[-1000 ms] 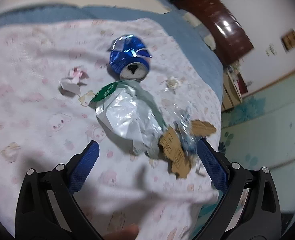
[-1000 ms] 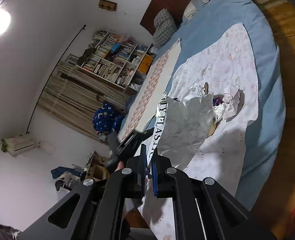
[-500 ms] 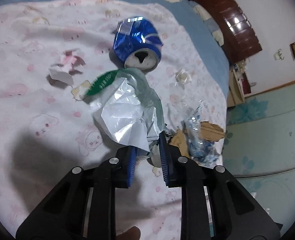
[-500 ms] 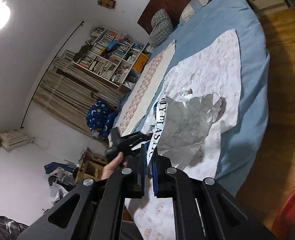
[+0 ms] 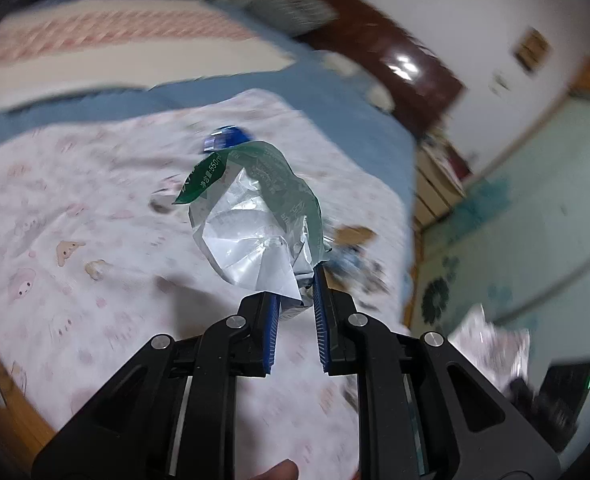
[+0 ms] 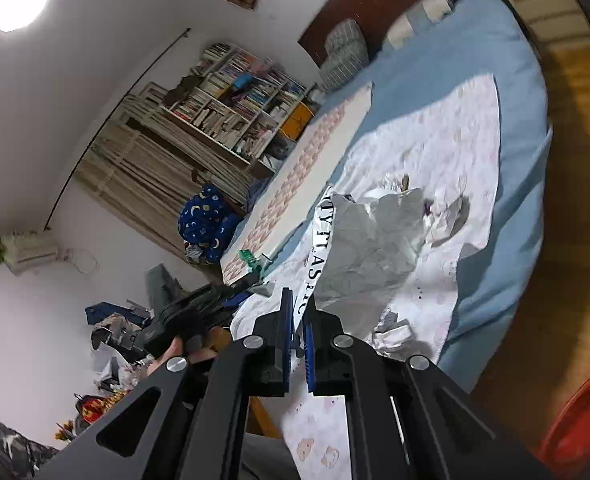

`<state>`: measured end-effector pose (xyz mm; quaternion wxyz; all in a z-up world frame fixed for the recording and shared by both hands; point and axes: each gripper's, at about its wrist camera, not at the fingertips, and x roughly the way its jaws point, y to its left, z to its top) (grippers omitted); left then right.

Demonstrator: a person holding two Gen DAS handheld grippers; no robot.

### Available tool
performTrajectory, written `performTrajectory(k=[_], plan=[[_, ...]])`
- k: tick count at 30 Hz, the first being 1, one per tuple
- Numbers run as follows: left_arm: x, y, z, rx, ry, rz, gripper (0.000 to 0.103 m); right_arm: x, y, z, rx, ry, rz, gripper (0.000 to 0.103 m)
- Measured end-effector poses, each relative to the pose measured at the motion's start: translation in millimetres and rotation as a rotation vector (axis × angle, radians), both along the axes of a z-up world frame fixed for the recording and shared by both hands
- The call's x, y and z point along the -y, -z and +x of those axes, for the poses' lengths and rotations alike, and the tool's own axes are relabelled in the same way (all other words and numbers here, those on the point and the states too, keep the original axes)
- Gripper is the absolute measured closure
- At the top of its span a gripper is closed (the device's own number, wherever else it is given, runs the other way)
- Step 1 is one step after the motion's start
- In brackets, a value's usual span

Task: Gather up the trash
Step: 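Carry both bags to the red wastebasket and open both tools over it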

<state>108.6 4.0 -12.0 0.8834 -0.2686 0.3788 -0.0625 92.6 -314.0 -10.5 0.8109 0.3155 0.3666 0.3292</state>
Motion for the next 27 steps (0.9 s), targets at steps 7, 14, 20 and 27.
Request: performTrajectory(k=[7,14,20,27], plan=[[109.4,-39.7,-54.3,0.140,0.281,0.075,0.087,80.9,-41.7,-91.6,0.088,0.138,-0.041,0.097],[248.7,-18.0,-83.4,0.139,0.621,0.083,0.087,173.3,-31.6,-171.9,0.016,0.365,-0.176,0.097],[349.9,84.4,-86.5,0.030,0.870,0.200,0.087,224.0,60.7,-173.9,-0.226,0.447,-0.367,0.097],[413.6,229.7,-74.7,-0.250,1.001,0.372,0.087,250.2,204.1,-141.3,-0.555,0.355,-0.582,0.097]])
